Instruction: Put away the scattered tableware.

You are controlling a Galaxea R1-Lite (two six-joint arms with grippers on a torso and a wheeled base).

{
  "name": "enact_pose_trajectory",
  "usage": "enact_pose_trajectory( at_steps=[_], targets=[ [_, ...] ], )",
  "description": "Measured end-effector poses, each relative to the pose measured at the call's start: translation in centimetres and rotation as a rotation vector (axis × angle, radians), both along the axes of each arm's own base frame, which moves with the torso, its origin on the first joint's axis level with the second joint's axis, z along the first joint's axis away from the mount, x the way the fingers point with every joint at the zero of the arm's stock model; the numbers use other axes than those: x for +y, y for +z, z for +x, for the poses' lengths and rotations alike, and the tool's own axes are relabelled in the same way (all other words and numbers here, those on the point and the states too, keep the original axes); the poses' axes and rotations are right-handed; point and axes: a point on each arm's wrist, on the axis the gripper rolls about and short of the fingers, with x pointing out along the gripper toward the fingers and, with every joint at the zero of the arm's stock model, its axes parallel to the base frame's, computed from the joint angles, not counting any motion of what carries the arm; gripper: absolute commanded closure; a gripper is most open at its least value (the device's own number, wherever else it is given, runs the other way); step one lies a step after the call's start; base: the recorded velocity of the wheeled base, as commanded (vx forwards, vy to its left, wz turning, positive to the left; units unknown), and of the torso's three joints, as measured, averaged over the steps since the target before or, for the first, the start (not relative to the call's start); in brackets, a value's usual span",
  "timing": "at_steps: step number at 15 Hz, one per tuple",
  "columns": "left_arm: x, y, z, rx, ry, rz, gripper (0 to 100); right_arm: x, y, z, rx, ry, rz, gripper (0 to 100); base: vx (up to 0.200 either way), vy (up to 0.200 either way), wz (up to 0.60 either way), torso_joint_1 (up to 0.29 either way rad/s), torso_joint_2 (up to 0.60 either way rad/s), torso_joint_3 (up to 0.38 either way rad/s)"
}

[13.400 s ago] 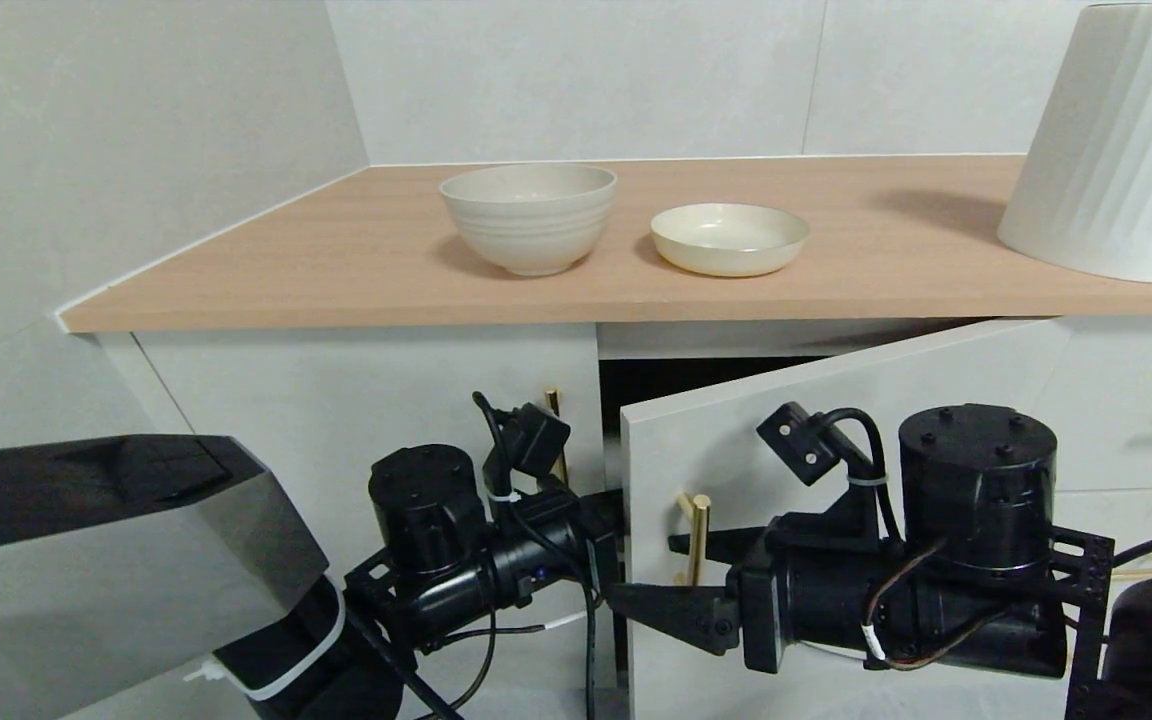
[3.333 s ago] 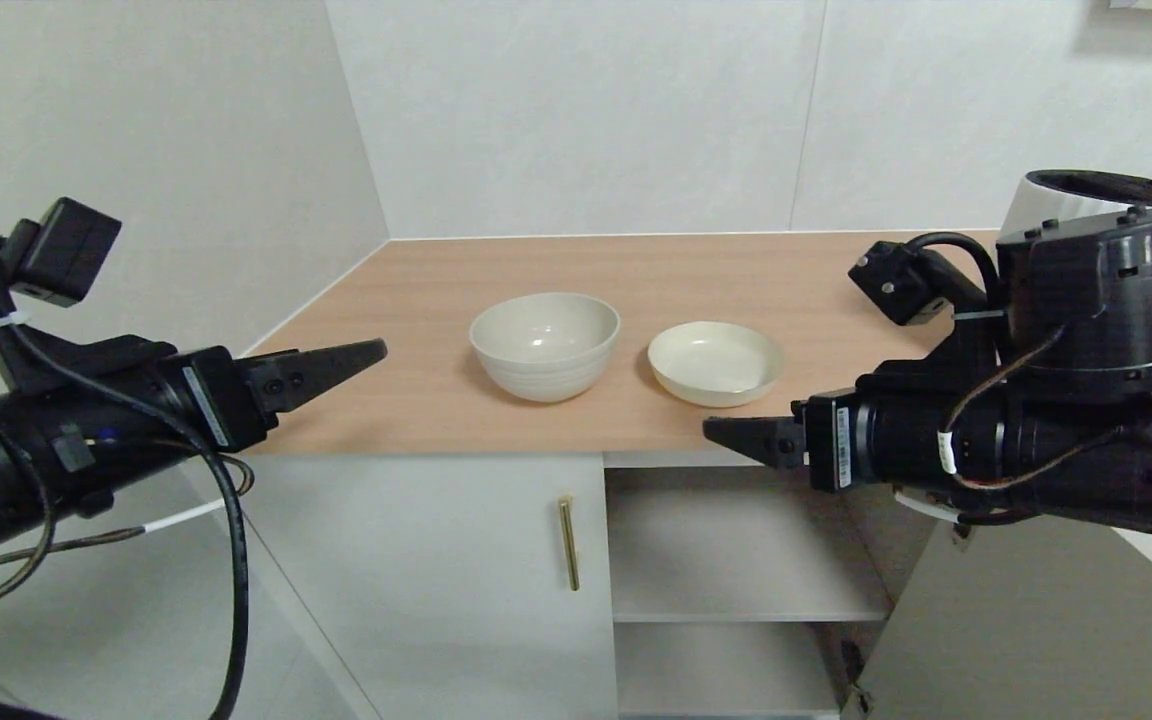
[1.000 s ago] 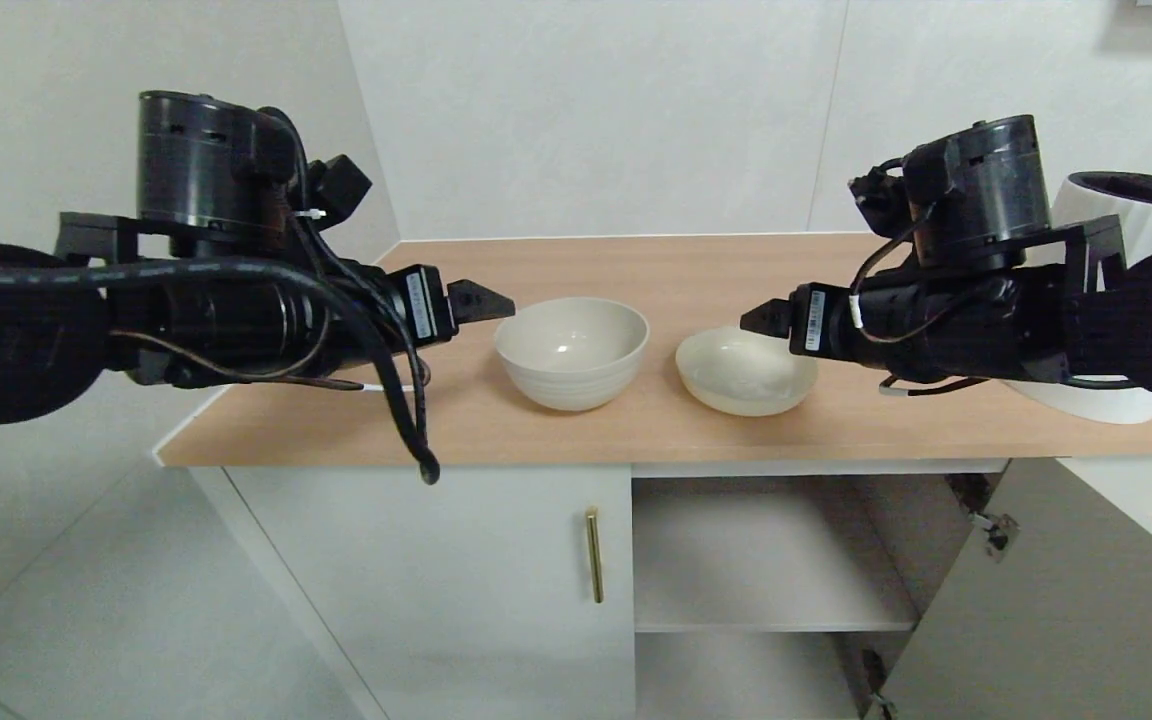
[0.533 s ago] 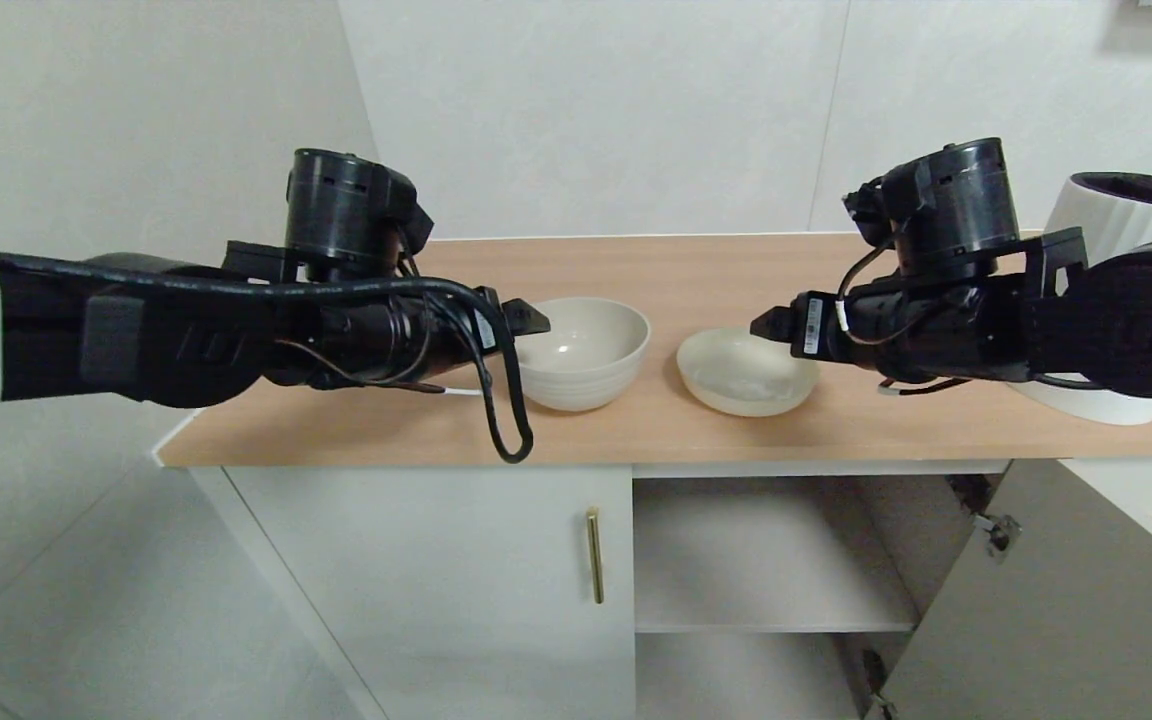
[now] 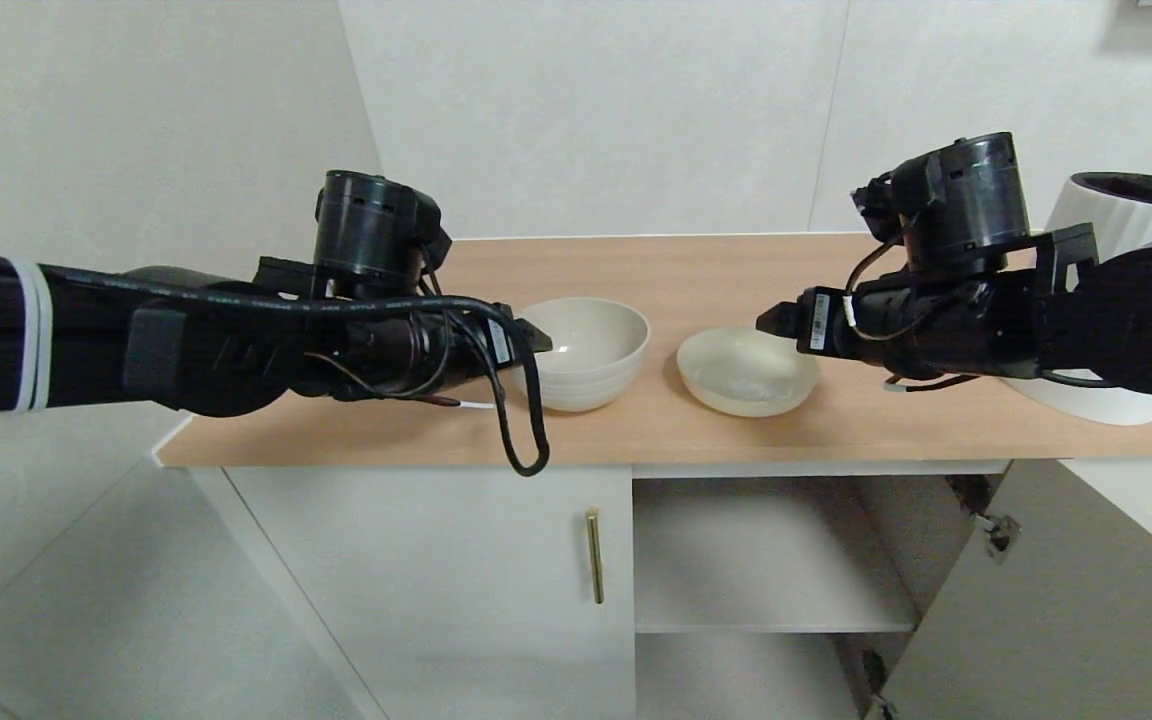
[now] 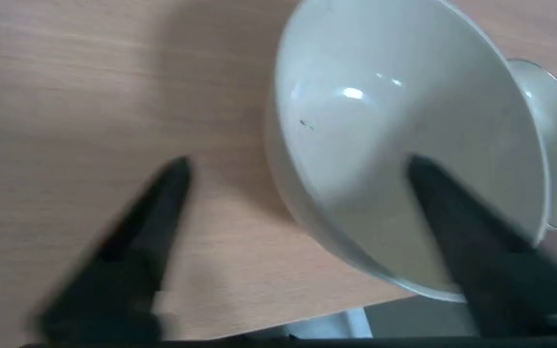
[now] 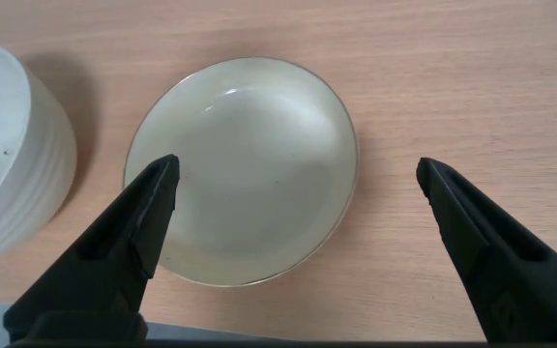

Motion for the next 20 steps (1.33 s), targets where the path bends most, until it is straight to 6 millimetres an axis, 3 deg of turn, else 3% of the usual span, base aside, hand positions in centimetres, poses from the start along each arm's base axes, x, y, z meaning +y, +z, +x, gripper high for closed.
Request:
enact_pose_trajectory(
  at_steps=[9,14,20],
  targets=[
    [0.3,1.0,-0.9,-0.019,0.001,-0.015,100,0.1,-0.3,0.2,0.008,-0.001,-0.006,0,0.000,0.000,0.00,0.000,0.00,0.000],
    [0.9,1.6,-2.5,-0.025,-0.015,-0.017,100,0.2,-2.3,1.5,0.057,-0.075,-0.126,0,0.000,0.000,0.00,0.000,0.00,0.000],
    [1.2,2.3,-3.3,-0.044,-0.017,-0.025,100,0.0,-3.7,3.0,0.087,-0.097,-0.153,0,0.000,0.000,0.00,0.000,0.00,0.000]
  ],
)
